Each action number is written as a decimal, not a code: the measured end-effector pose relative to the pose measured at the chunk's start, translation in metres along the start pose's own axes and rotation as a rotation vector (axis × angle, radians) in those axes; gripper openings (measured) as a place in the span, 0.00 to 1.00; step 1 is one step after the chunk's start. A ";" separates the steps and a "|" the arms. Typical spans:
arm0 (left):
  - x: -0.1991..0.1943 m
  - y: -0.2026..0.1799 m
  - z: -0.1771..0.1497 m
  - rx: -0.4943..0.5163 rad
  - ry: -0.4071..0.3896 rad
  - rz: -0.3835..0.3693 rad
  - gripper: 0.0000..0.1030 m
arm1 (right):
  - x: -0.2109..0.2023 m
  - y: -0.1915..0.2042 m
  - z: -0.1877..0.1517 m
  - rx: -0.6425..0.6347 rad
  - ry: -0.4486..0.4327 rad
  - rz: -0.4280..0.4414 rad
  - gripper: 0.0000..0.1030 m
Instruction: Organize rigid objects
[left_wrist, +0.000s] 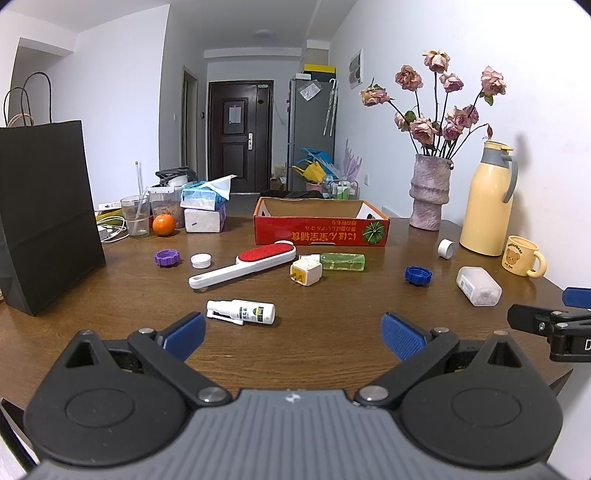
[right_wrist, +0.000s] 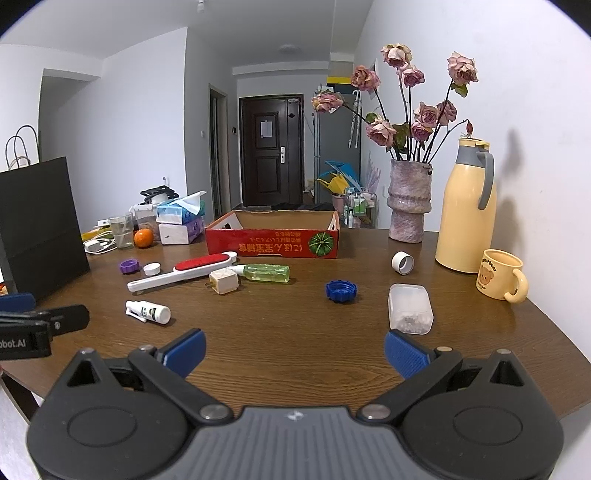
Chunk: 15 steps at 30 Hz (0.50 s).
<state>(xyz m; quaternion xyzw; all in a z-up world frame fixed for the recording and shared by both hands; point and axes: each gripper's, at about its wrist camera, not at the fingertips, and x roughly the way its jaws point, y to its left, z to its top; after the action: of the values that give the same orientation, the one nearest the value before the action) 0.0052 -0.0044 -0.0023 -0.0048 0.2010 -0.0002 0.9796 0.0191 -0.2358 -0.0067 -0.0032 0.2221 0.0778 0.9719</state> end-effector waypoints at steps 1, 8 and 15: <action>0.000 0.000 0.000 -0.002 0.000 -0.001 1.00 | 0.000 0.000 0.000 0.000 0.000 -0.001 1.00; 0.004 0.000 0.001 -0.011 0.001 -0.007 1.00 | 0.002 -0.001 0.001 -0.003 -0.001 -0.006 1.00; 0.025 0.007 0.004 -0.021 0.022 0.003 1.00 | 0.016 -0.004 0.005 0.006 0.016 -0.014 1.00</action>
<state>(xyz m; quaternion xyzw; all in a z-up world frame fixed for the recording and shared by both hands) 0.0293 0.0026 -0.0084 -0.0149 0.2117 0.0035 0.9772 0.0359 -0.2376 -0.0095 -0.0024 0.2302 0.0704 0.9706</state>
